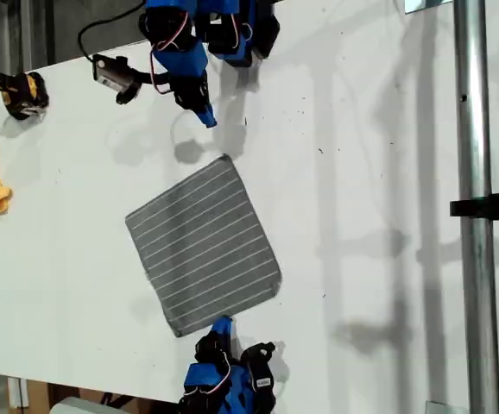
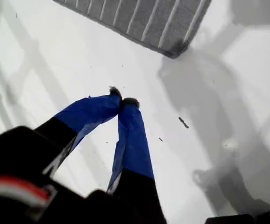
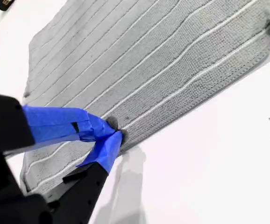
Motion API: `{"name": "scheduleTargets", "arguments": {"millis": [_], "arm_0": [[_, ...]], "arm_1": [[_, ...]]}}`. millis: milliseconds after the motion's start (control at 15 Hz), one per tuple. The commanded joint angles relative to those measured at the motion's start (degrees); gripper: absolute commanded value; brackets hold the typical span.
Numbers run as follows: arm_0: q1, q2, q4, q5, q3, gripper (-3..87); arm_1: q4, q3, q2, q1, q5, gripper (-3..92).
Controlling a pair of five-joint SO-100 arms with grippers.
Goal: Grasp corners of a towel and fold twice.
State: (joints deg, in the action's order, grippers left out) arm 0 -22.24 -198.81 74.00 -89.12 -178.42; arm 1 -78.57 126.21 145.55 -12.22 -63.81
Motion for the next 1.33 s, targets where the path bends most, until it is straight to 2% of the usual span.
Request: {"name": "scheduleTargets", "arguments": {"millis": [0,200,467,933,1067,1133,1267], "arm_0": [[0.09,-0.26,-0.09,-0.44,-0.35,-2.6],[0.35,-0.26,0.00,-0.70,-0.35,-2.6],[0.53,-0.26,0.00,-0.88,-0.35,-2.6],[0.44,-0.26,0.00,-0.79,-0.35,-2.6],[0.62,-0.26,0.00,-0.88,-0.35,-2.6],[0.62,-0.26,0.00,-0.88,-0.35,-2.6],[0.62,-0.26,0.00,-0.88,-0.35,-2.6]], "arm_1": [[-0.70,-13.80,-9.93,-0.53,9.58,-0.2],[-4.13,-28.83,-26.19,-0.44,19.86,-0.2],[-7.56,-40.96,-36.47,-0.79,29.62,-0.2],[-7.91,-43.33,-39.11,-1.76,32.87,0.3],[-7.91,-43.42,-39.90,-1.85,32.96,25.6],[-7.91,-43.51,-40.25,-1.58,33.66,31.6],[-8.70,-43.59,-41.75,-1.58,34.54,37.0]]}}
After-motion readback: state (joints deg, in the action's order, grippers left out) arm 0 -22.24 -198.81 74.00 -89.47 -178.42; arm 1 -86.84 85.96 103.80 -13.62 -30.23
